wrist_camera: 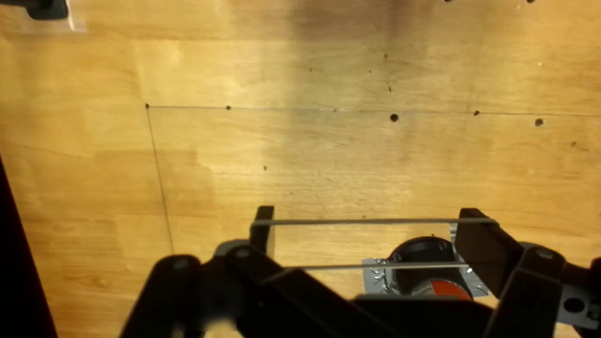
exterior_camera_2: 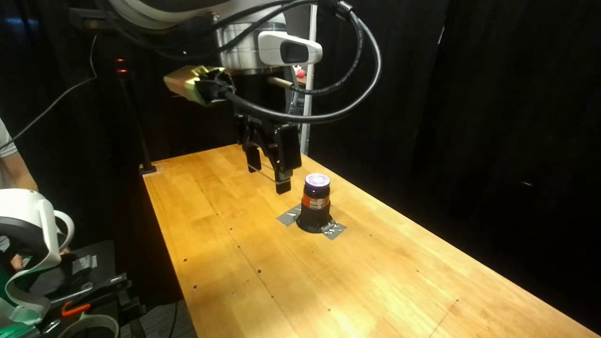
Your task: Put the rubber band on the cup
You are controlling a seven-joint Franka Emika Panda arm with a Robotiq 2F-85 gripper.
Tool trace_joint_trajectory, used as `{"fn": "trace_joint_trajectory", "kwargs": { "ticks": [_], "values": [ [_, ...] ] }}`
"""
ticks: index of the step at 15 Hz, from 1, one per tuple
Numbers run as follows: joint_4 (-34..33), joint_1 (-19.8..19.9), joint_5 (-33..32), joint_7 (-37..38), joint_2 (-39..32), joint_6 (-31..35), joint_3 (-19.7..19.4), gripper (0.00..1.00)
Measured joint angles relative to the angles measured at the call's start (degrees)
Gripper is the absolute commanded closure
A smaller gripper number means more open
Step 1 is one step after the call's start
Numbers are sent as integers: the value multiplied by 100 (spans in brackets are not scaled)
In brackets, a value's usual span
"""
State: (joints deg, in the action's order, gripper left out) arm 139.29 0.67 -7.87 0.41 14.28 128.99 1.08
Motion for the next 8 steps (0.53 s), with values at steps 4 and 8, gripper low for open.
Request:
{"fn": "trace_joint_trajectory", "kwargs": {
  "ticks": [4, 8],
  "values": [
    [-852, -299, 146, 47, -936, 152, 198, 0],
    [-1510, -462, 275, -130, -1769, 501, 268, 0]
  ]
}}
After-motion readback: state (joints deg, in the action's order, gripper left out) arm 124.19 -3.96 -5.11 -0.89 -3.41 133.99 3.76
